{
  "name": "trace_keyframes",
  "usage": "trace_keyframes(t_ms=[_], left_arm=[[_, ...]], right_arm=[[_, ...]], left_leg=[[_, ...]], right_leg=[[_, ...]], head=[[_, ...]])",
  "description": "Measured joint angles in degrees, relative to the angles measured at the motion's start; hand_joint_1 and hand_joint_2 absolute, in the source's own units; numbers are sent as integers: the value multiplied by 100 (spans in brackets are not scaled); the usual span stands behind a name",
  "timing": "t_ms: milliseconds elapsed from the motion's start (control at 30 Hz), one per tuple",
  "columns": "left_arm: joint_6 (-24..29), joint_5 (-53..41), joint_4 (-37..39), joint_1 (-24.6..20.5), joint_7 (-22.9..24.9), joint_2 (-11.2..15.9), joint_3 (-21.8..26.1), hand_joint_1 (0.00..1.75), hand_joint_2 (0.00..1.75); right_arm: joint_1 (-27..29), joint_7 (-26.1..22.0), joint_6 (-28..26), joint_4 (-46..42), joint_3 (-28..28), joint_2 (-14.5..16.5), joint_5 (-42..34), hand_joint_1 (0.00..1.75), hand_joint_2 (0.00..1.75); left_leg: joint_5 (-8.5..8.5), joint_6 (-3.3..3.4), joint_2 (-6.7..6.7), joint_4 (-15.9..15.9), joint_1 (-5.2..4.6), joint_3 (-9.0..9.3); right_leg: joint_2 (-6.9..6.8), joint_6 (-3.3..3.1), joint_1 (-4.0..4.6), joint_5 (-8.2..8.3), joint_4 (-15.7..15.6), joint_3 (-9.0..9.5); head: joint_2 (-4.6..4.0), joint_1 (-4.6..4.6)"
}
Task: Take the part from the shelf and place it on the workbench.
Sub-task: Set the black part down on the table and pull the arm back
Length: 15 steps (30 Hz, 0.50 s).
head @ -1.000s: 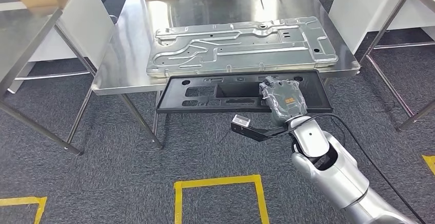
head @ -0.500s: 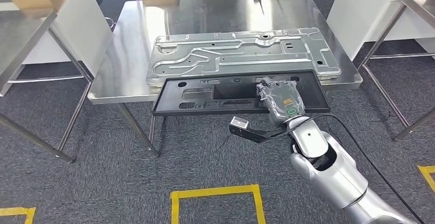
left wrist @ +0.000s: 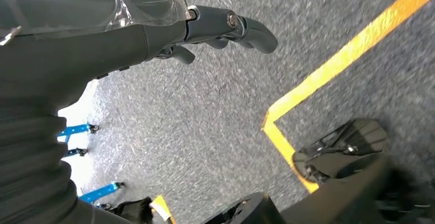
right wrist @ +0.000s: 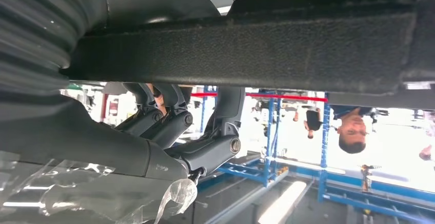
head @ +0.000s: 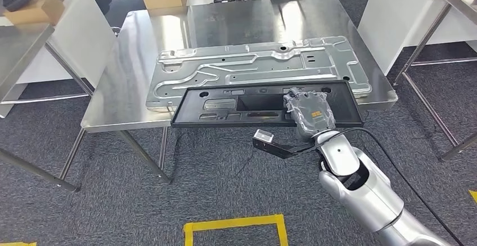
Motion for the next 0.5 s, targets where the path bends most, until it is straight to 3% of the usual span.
trace_keyframes(t_ms=[67, 100, 133, 200, 267, 300, 400, 433, 500], left_arm=[[2, 1, 0, 16, 0, -1, -1, 0, 175], [3, 1, 0, 26, 0, -1, -1, 0, 175], [4, 1, 0, 34, 0, -1, -1, 0, 175], [10, 1, 0, 40, 0, 5, 0, 0, 175], [21, 1, 0, 35, 0, 11, 0, 0, 175], [25, 1, 0, 33, 1, 13, 0, 0, 175], [30, 1, 0, 32, 3, 5, 0, 0, 175], [30, 1, 0, 31, 3, 2, 0, 0, 175], [30, 1, 0, 26, 4, -8, 0, 0, 175]], right_arm=[[23, 4, 1, 0, 2, -3, 1, 175, 175], [35, 3, 1, 0, 3, -4, 3, 175, 175], [44, 1, 0, 0, 3, -4, 5, 175, 175], [47, -3, -1, 0, 3, -4, 10, 175, 175], [42, -4, -5, -2, 0, -4, 10, 175, 175], [40, -3, -8, -3, -2, -7, 10, 175, 175], [35, -5, -16, -22, -4, -9, 10, 175, 175], [33, -5, -17, -28, -5, -9, 10, 175, 175], [50, -4, -18, -31, -5, -12, 6, 175, 175]], left_leg=[[-150, -35, 4, 562, 33, -436], [-60, -25, 4, 535, 37, -520], [160, 10, 5, 273, 28, -495], [803, 151, 17, -631, -27, -262], [1193, 289, 24, -1263, -109, -67], [1244, 323, 29, -1392, -138, -20], [1211, 329, 47, -1476, -126, 126], [1193, 340, 52, -1477, -115, 172], [1131, 378, 54, -1470, -127, 238]], right_leg=[[4, -1, 7, -87, 1, 92], [6, 1, 14, -136, 1, 156], [8, 3, 24, -186, -3, 232], [6, 9, 40, -271, -44, 392], [18, 39, 41, -321, -137, 508], [25, 63, 48, -318, -148, 535], [22, 122, 73, -373, 25, 526], [18, 127, 76, -470, 247, 426], [13, 131, 101, -774, 1036, -24]], head=[[1, -1], [1, -1], [2, -1], [2, -1], [2, -3], [2, -3], [1, -3], [1, -3], [2, -2]])
